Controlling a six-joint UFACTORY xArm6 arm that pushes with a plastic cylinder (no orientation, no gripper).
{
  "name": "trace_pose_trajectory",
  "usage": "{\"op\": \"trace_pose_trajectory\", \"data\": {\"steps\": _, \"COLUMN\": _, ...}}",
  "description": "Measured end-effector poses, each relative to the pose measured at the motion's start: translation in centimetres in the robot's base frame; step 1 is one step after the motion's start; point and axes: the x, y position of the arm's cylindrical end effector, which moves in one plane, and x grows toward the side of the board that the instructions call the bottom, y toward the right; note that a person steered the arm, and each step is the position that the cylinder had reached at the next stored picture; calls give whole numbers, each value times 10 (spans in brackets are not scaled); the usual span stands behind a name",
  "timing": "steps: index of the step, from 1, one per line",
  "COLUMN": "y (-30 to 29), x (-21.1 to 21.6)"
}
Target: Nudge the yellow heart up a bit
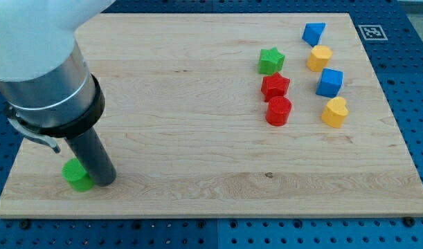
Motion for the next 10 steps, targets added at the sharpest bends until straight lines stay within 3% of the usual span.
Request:
{"op": "trace_pose_trajectory", "data": {"steps": 2, "y": 32, "x": 0}}
{"op": "trace_pose_trajectory", "data": {"steps": 7, "y": 293, "x": -1}}
{"op": "trace_pose_trajectory", "data": {"steps": 9, "y": 324, "x": -76}}
{"op": "trace_pose_trajectory", "data": {"steps": 10, "y": 325, "x": -85}}
